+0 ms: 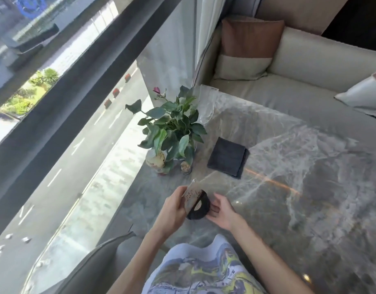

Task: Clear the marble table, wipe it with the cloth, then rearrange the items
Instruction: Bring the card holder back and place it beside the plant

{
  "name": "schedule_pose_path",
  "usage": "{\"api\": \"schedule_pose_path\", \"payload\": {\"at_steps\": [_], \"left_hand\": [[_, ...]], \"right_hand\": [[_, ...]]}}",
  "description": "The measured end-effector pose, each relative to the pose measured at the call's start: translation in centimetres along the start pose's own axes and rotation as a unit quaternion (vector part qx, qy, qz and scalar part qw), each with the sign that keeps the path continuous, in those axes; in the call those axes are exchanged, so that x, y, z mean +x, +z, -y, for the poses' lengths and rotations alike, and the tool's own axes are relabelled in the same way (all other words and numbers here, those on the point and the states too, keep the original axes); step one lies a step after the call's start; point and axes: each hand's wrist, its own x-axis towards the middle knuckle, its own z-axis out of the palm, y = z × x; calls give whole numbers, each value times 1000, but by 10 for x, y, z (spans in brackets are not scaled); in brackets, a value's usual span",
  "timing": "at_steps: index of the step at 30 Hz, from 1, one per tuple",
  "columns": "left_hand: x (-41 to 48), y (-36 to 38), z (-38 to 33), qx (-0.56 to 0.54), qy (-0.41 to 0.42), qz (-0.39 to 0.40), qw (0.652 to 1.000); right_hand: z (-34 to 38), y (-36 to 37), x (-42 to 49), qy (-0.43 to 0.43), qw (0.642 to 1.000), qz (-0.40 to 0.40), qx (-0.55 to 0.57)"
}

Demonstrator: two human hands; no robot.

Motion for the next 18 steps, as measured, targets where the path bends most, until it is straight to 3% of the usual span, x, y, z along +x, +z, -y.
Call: {"api": "schedule_pose_path", "payload": {"at_steps": [18], "left_hand": [[44,-58,43,-61,-35,-7,997]], "right_hand": [[3,96,54,-12,995,14,-94]]}}
